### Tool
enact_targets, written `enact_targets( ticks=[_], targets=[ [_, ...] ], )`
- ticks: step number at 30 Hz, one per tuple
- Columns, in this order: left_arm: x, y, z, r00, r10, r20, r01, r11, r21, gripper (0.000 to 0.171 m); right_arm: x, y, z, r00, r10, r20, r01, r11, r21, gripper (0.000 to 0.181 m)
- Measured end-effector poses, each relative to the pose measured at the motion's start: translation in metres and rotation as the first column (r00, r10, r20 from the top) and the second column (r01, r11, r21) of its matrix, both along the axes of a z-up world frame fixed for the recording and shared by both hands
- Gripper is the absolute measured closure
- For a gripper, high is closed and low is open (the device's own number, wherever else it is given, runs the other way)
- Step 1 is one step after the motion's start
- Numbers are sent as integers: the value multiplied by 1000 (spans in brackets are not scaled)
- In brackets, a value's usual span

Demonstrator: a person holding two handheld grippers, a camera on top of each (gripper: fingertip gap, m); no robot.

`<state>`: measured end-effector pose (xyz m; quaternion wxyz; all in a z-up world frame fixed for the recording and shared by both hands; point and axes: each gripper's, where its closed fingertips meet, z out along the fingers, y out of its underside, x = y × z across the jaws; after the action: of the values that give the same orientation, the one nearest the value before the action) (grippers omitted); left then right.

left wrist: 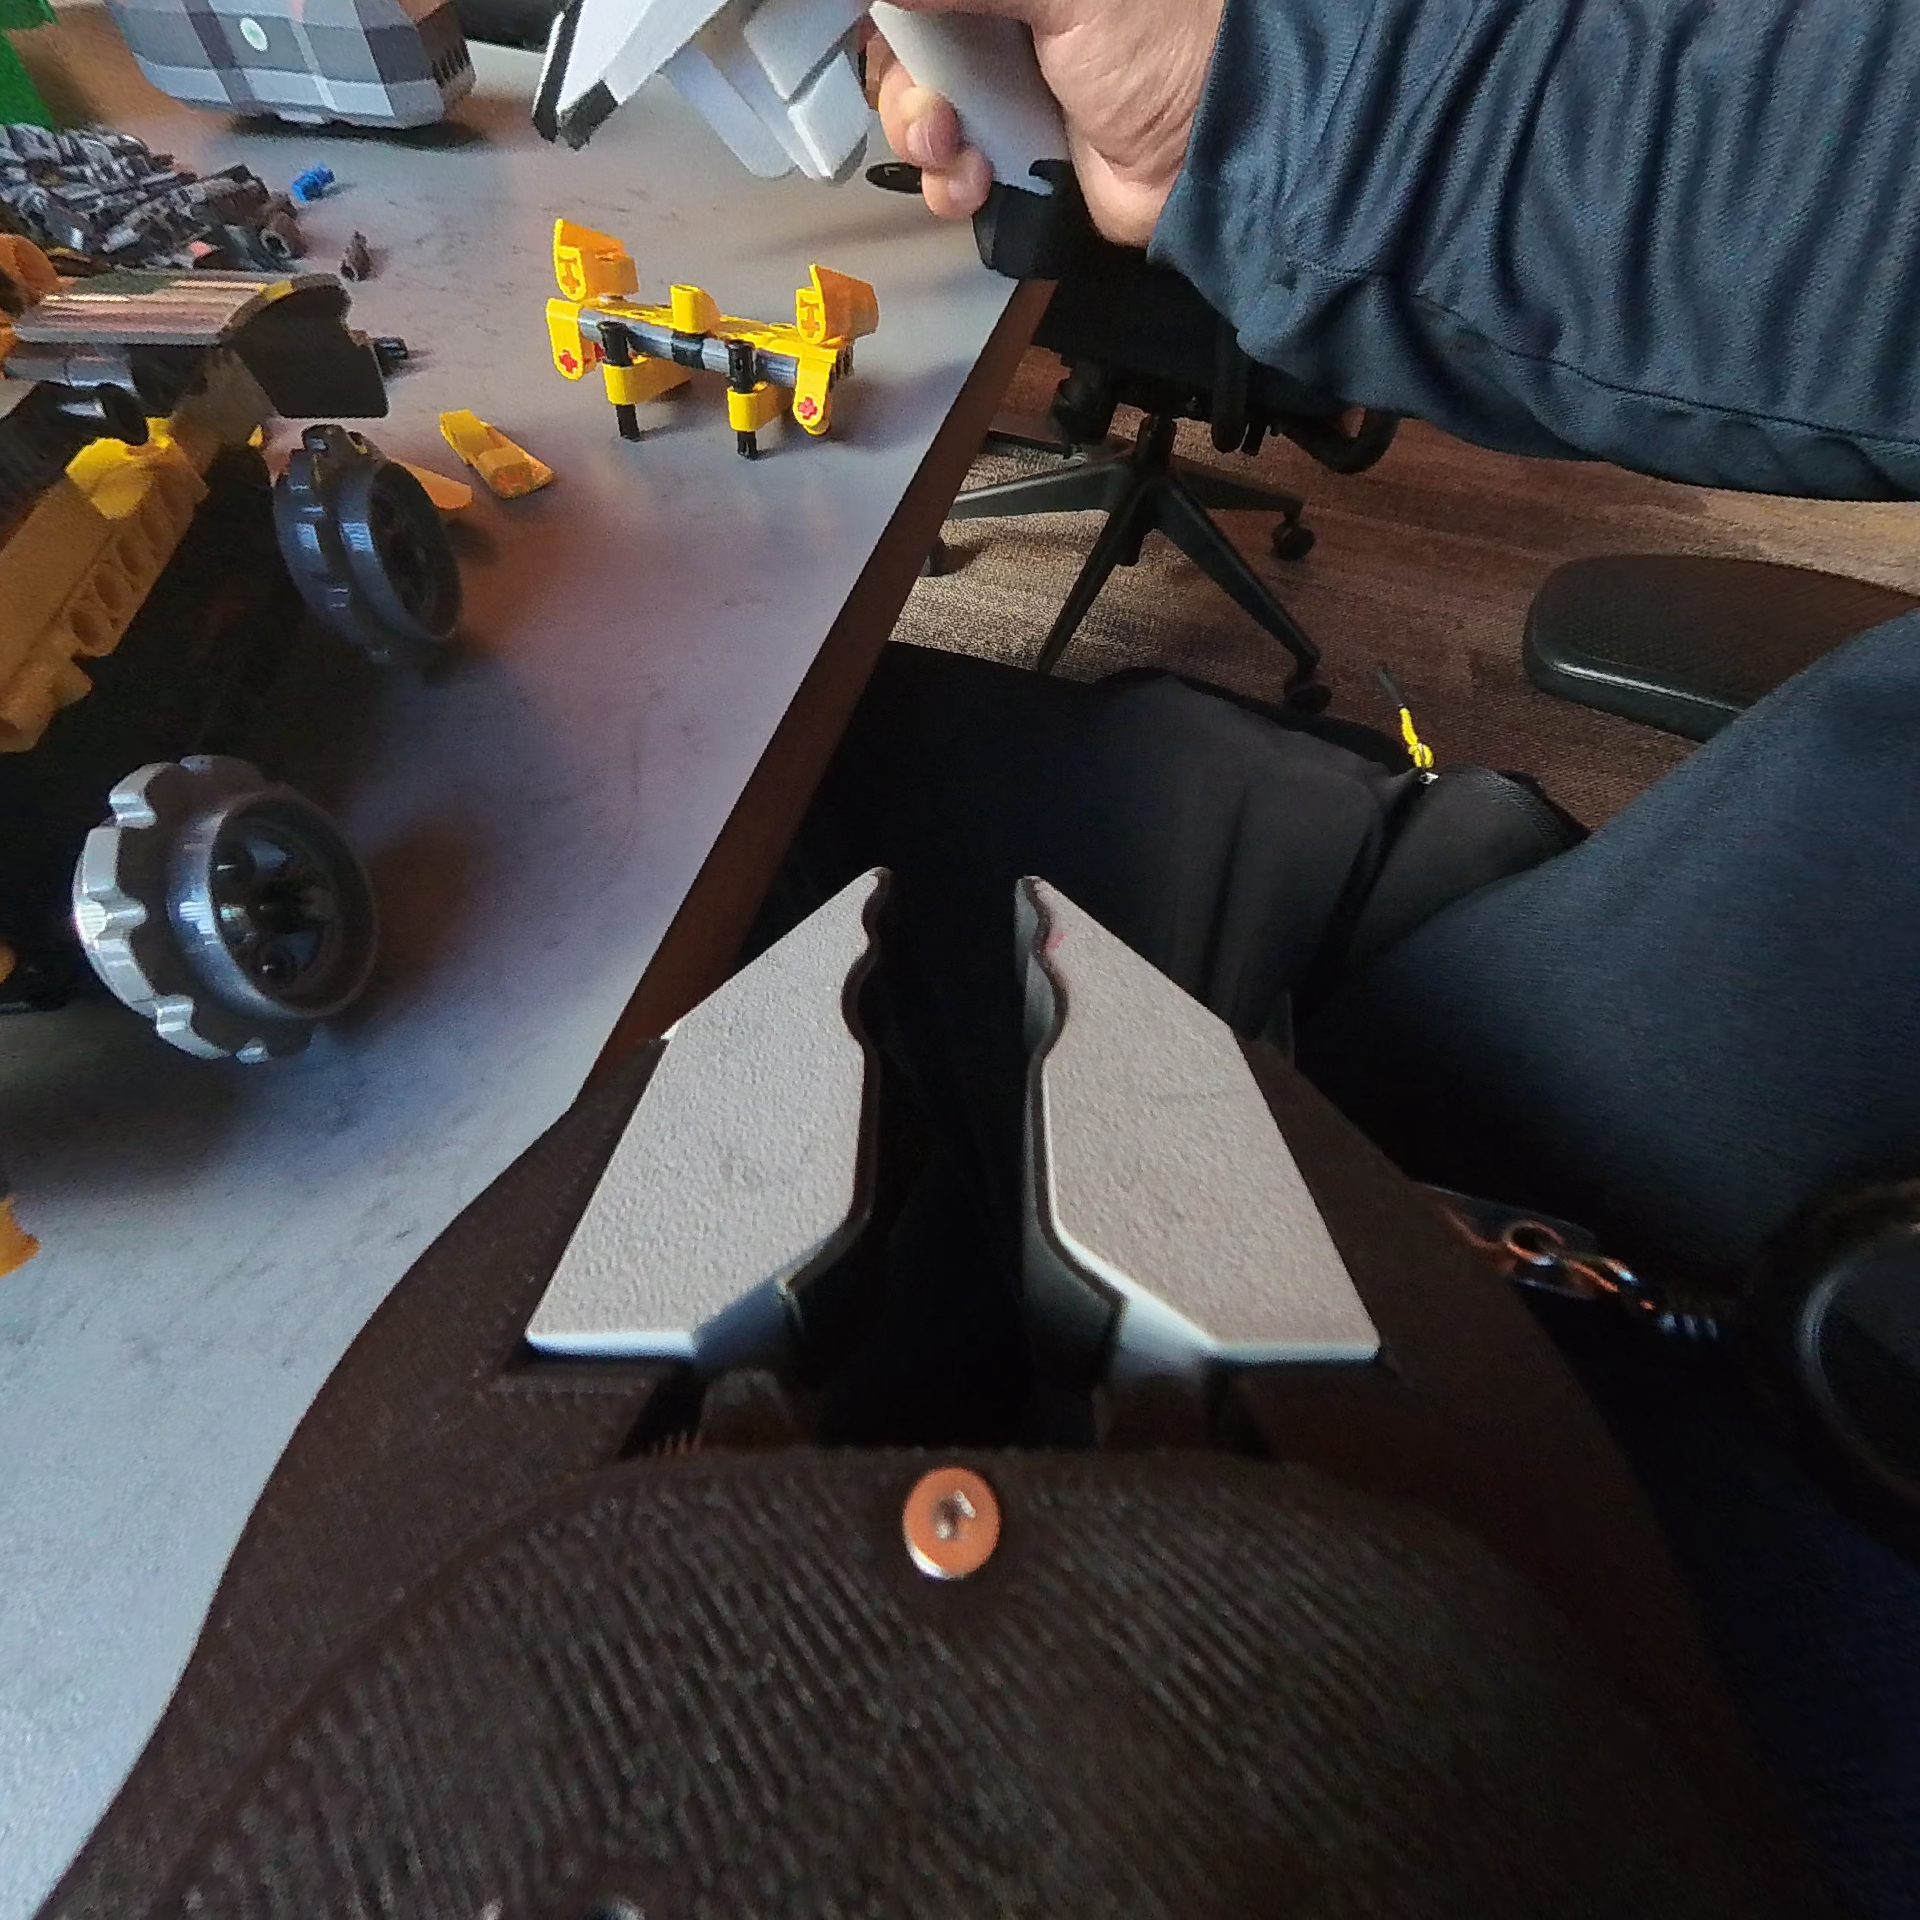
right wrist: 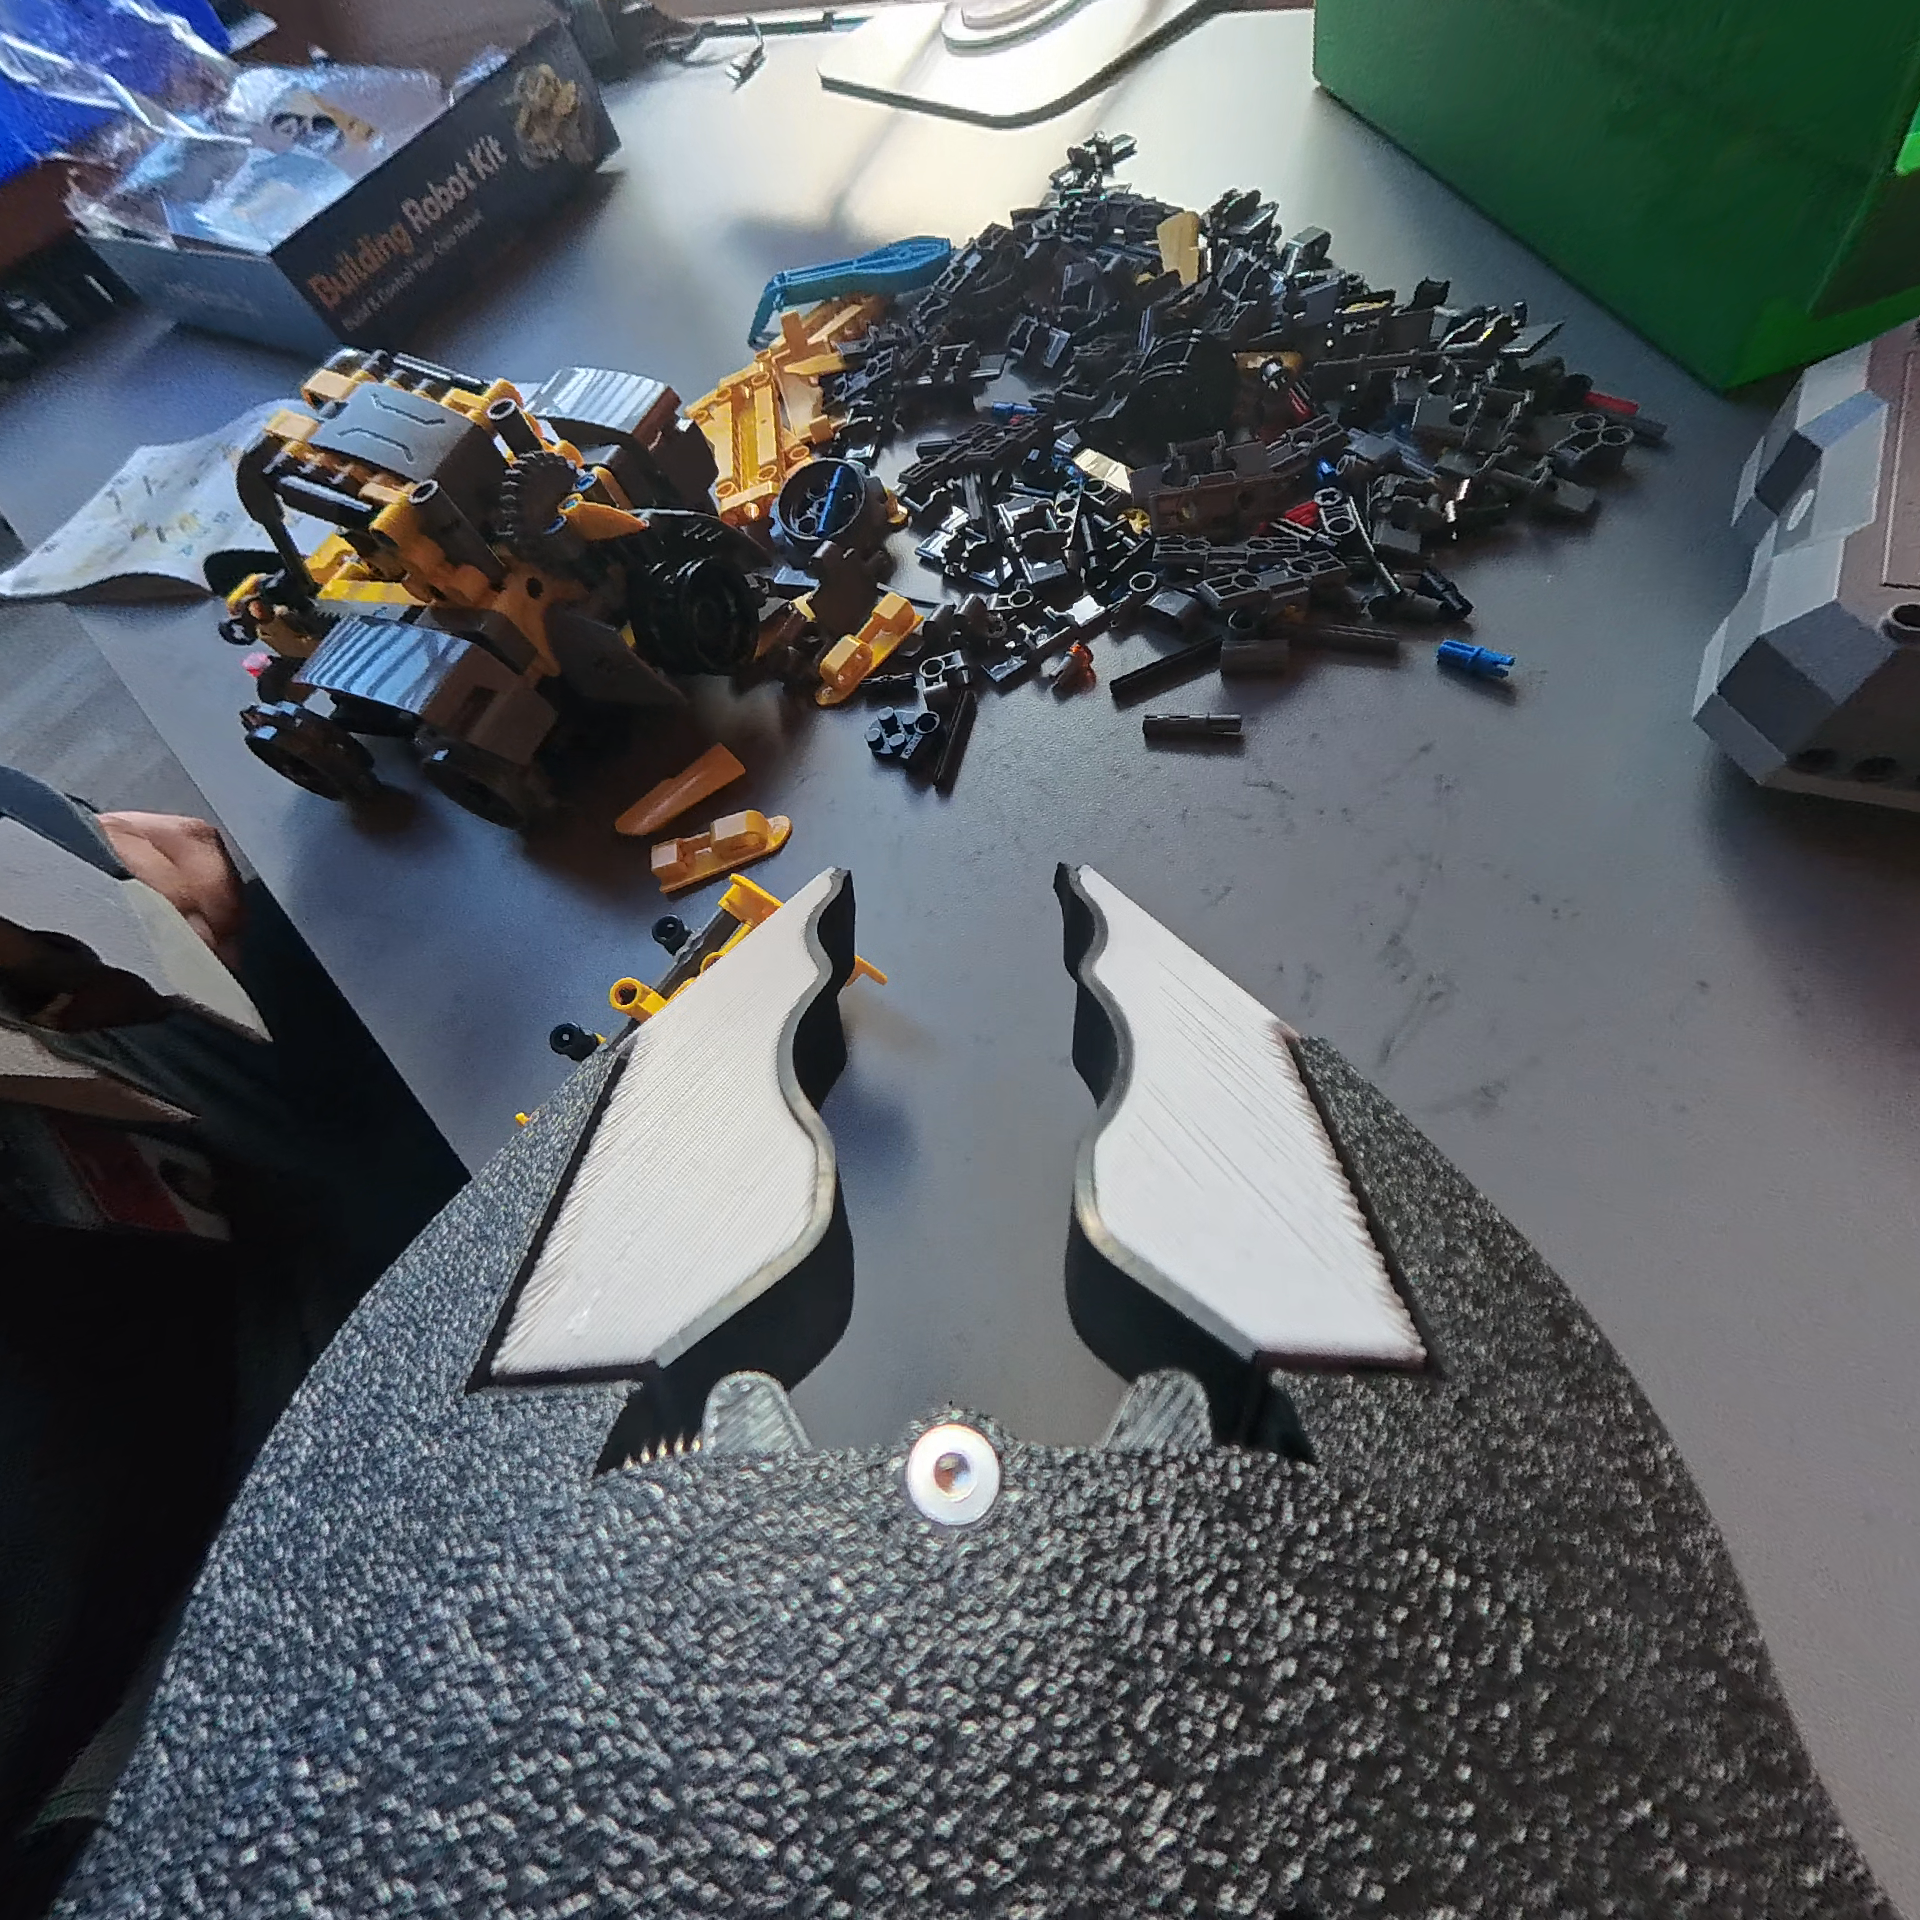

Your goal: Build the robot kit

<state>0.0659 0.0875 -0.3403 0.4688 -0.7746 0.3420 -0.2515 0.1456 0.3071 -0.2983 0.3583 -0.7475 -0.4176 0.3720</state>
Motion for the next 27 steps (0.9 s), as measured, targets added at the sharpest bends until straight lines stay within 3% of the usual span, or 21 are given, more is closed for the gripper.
enact_targets(
  ticks=[27],
  targets=[
    [0,0,-1,1000,-2,-7,2,1000,4,153,-1,-1,0,1000,7,7,-7,1000,13,144]
  ],
)
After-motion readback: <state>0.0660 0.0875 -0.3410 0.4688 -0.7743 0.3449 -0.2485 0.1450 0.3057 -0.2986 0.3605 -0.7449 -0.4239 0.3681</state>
